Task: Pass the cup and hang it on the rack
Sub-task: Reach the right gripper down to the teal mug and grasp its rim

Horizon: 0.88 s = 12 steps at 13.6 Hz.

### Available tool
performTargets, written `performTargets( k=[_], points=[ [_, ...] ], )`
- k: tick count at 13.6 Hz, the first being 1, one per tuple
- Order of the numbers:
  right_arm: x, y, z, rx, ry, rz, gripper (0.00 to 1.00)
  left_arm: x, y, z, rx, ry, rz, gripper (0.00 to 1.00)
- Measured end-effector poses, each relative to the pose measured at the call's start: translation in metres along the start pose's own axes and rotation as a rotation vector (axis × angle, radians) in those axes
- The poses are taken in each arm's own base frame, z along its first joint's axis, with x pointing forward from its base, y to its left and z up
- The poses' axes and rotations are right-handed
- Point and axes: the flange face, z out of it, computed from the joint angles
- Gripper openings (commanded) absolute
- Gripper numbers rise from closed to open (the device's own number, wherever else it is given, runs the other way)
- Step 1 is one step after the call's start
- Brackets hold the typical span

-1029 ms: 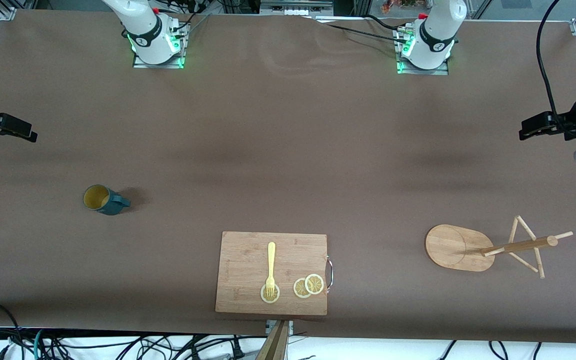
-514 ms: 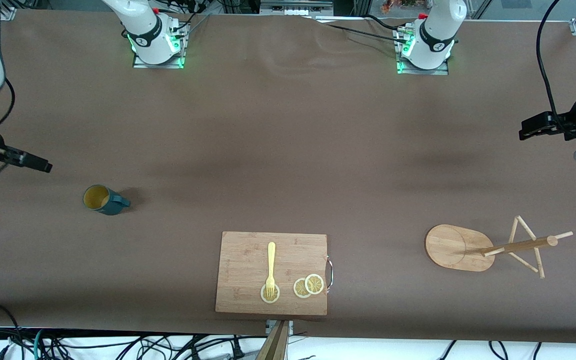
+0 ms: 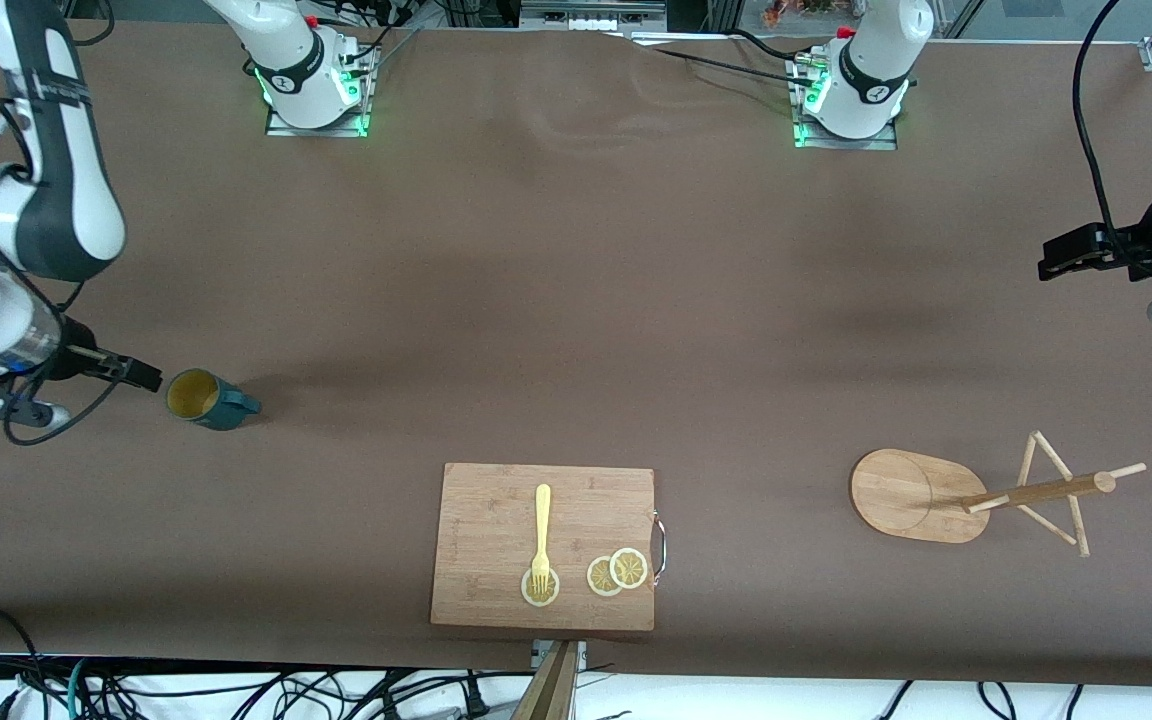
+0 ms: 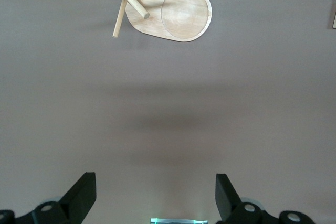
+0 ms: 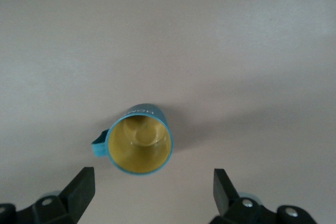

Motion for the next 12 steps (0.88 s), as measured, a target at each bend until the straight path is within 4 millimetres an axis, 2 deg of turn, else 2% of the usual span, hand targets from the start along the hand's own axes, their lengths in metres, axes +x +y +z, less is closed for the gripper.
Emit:
performTargets(
  k=[5, 6, 7, 8, 9, 12],
  points=[
    [-0.015, 0.006, 0.071, -0.001, 0.005, 0.007, 0.99, 0.0, 0.0, 0.0, 0.0, 0.0, 0.0, 1.0],
    [-0.015, 0.007, 0.082, -0.002, 0.004, 0.007, 0.91, 0.0, 0.0, 0.0, 0.0, 0.0, 0.0, 1.0],
    [-0.014, 0.007, 0.092, -0.002, 0.009, 0.008, 0.55, 0.0, 0.0, 0.0, 0.0, 0.0, 0.0, 1.0],
    [-0.013, 0.007, 0.101, -0.003, 0.01, 0.013, 0.13, 0.0, 0.0, 0.0, 0.0, 0.0, 0.0, 1.0],
    [-0.013, 0.007, 0.108, -0.003, 0.011, 0.017, 0.0, 0.0, 0.0, 0.0, 0.0, 0.0, 0.0, 1.0],
    [-0.013, 0.007, 0.111, -0.003, 0.012, 0.02, 0.0, 0.0, 0.0, 0.0, 0.0, 0.0, 0.0, 1.0]
  ],
)
